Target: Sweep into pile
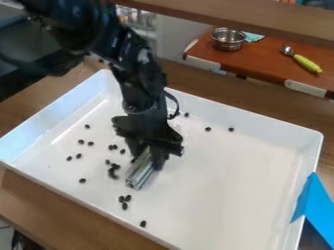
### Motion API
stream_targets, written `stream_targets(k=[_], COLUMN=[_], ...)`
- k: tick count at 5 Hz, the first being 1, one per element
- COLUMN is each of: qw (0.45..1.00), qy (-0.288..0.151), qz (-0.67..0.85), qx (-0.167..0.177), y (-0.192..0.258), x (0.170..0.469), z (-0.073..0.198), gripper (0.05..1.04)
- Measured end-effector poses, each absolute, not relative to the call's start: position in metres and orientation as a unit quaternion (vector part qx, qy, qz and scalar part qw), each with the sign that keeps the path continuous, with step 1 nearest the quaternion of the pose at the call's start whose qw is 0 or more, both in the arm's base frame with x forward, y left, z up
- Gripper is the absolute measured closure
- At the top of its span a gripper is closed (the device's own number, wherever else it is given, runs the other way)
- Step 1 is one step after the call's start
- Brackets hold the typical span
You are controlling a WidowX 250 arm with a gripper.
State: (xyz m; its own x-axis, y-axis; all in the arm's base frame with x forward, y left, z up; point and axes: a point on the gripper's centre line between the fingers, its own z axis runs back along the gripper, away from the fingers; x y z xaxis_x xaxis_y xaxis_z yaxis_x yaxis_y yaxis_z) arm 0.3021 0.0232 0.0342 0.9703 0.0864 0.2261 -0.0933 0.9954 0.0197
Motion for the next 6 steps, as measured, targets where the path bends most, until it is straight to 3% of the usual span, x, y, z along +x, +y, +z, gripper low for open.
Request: stream_targets(k=[2,4,5,6], qw=[0.992,0.992,0.995,0.995], qy=[-0.1,-0.041,-0.032,-0.05], qz=[0.055,0.097,0.09,0.083], qx=[0.046,0.066,0.041,-0.01], y=[0.081,0.146,0.148,0.122], x=[0.299,0.284,0.275,0.268], z=[0.035,0.035,0.038,0.057], gripper=[0.691,0.691,0.691,0.691])
